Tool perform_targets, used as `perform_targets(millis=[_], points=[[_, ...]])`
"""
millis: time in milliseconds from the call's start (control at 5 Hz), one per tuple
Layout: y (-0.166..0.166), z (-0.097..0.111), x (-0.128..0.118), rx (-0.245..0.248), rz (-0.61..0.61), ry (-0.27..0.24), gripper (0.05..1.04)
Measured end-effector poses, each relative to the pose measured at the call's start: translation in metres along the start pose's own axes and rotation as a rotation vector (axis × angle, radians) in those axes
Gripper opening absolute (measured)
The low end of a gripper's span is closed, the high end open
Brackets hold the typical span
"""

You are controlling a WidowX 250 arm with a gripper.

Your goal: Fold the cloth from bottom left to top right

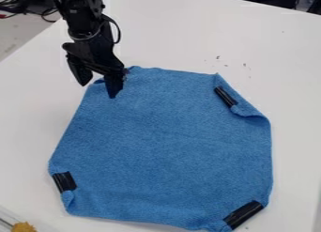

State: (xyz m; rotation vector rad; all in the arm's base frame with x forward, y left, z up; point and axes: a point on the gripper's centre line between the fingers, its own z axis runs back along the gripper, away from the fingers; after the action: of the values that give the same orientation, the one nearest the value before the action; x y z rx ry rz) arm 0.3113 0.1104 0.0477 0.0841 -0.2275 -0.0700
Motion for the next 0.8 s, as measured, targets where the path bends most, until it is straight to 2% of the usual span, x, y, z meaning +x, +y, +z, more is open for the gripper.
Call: perform_targets(millis=[400,600,800], points=[[0.029,-0.017,0.045,0.024,-0.068,-0.034,1.0],[0.039,-0.026,0.06,0.036,-0.114,-0.013,1.0],[0.036,-0.038,0.062,0.007,-0.126,-0.005,1.0]])
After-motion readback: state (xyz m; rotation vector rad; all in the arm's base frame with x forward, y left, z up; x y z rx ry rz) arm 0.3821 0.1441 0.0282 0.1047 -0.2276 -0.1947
